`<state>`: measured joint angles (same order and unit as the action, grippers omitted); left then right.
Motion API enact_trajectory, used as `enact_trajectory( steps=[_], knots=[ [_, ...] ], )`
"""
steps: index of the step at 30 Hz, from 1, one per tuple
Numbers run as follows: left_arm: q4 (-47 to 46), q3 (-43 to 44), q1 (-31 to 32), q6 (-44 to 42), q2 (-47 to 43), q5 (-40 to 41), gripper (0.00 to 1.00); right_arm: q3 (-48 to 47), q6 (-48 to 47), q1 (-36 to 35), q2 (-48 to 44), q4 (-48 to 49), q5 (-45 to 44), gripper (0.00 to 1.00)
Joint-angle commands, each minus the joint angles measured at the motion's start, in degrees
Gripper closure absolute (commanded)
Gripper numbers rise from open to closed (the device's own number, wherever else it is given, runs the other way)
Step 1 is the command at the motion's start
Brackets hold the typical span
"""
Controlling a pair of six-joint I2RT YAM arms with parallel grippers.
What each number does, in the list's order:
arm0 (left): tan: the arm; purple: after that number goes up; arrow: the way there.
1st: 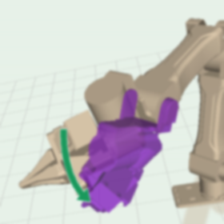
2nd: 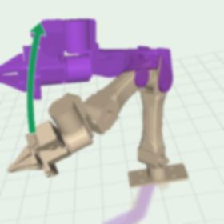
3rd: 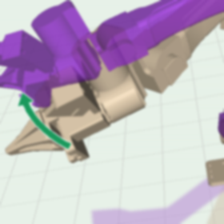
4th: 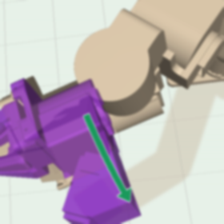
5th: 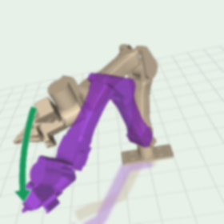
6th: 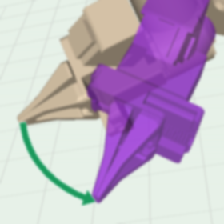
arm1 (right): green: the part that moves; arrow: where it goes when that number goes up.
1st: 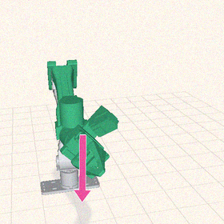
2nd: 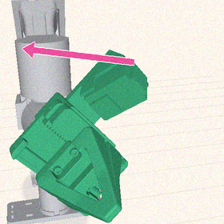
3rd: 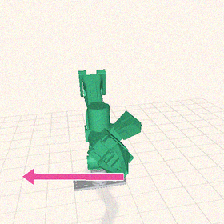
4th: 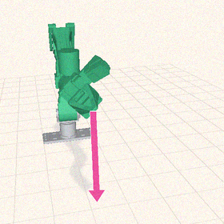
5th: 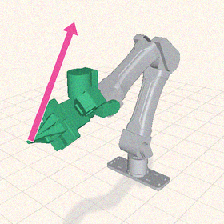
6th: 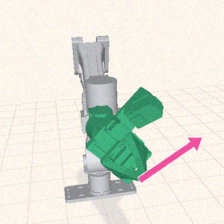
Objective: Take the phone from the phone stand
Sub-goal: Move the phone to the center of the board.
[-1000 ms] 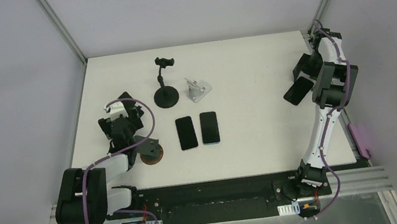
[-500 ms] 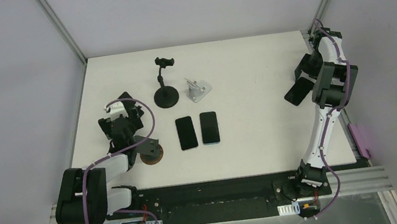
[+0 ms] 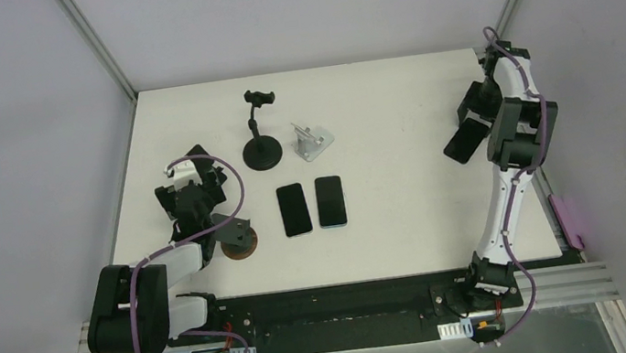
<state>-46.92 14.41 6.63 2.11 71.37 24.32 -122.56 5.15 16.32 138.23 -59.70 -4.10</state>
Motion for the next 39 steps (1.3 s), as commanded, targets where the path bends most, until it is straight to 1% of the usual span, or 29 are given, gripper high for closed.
enact_trajectory(
  steps=[1,5,12,13,28,35,38,39],
  knots=[
    [-2.7,-0.2,-0.5,0.6,-0.2,-0.5,0.01,-1.4,-0.9,-5.2,-5.6,0.1,1.3,0.37],
    [-2.7,-0.2,-0.6,0.6,-0.3,-0.4,0.01,1.4,-1.8,-9.9,-7.1,0.7,3.0,0.38],
    [-2.7,-0.2,-0.6,0.6,-0.3,-0.5,0.01,6.6,-2.4,-18.0,-11.6,1.4,3.5,0.39],
    [-2.7,-0.2,-0.6,0.6,-0.3,-0.4,0.01,7.7,-2.0,-19.2,-12.5,1.6,5.0,0.39],
    [-2.7,-0.2,-0.6,0.6,-0.2,-0.4,0.01,28.6,4.4,-34.1,-26.3,2.6,10.0,0.41],
    [-2.6,-0.2,-0.6,0.6,-0.3,-0.4,0.01,35.9,7.5,-40.7,-27.1,3.8,11.0,0.47],
    [-2.6,-0.2,-0.6,0.6,-0.3,-0.4,0.01,35.7,8.4,-42.3,-25.7,4.4,11.0,0.49],
    [-2.6,-0.1,-0.6,0.6,-0.3,-0.4,0.01,35.1,8.3,-42.3,-25.0,4.3,11.5,0.46]
  ],
)
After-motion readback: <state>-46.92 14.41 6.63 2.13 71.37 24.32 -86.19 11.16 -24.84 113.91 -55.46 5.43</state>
